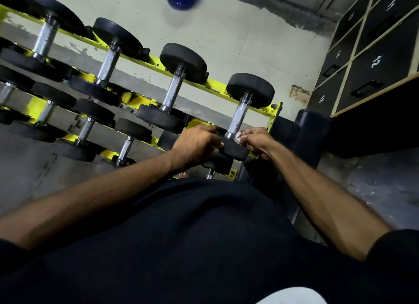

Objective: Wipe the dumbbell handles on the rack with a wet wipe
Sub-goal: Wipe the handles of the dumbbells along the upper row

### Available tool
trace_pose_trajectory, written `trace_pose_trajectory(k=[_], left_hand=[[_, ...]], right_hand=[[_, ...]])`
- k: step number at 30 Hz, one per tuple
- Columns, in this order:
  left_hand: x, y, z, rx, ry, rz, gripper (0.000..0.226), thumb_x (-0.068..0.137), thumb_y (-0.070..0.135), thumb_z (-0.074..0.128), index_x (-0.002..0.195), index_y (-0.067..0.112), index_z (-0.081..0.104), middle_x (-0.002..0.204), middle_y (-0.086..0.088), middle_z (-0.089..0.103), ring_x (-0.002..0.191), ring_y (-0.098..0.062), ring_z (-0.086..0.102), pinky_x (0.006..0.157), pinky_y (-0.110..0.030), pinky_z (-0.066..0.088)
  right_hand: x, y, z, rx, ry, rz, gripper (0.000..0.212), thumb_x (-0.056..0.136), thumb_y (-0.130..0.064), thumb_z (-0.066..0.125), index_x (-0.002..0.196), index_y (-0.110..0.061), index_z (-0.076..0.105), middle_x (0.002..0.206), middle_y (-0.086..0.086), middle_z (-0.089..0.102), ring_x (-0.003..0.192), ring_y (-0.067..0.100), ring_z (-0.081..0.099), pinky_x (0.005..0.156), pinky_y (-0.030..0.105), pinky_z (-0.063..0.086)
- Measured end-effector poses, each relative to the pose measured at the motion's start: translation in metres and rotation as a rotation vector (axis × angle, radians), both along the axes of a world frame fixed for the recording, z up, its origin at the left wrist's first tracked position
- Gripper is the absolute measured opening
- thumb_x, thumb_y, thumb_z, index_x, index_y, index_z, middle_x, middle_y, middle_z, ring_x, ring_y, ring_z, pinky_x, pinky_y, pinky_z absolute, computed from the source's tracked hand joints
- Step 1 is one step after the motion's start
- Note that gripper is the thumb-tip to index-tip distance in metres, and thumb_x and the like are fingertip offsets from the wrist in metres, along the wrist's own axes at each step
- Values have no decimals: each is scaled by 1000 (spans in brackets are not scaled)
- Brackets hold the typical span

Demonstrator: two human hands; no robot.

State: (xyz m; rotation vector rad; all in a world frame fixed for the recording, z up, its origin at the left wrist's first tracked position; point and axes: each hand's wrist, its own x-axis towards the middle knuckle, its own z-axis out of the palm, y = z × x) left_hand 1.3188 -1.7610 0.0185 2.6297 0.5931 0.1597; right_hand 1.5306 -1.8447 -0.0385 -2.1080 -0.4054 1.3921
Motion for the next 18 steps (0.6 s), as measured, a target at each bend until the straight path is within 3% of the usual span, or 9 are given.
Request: trace_pose_trajectory(k=[4,9,11,14,18], left_hand=[[0,-1,0,5,7,-11,15,78,24,83,92,22,78,84,-2,62,76,-24,63,54,-25,36],[0,-2,-3,-11,-3,20,13,79,20,81,91,25,78,86,0,63,78,-26,63,53,-28,41],[0,-2,-3,-10,13,25,13,82,22,78,94,26,78,90,0,63,82,-26,63,55,-29,43],[0,-2,-3,-2,24,25,13,83,23,77,95,26,78,92,-1,64,85,-28,63,57,-29,41],[0,-3,-4,1,18,30,14,84,21,75,95,28,79,97,2,68,89,-26,65,60,-27,41]], right_hand=[[-2,-12,16,205,-103,114,17,75,7,77,85,-7,71,79,7,73,64,8,67,53,18,50],[-7,7,26,412,-712,719,17,77,-17,81,91,-27,79,87,-10,75,75,10,67,67,26,53],[-14,23,38,351,-855,976,20,81,-19,75,98,-29,77,93,-6,74,84,18,66,68,29,52],[-34,54,59,70,-912,1205,19,84,-15,66,100,-18,75,92,9,68,83,30,64,66,31,49],[-58,84,72,-183,-859,1490,20,89,-10,62,108,-8,68,96,7,61,80,26,54,66,31,43]])
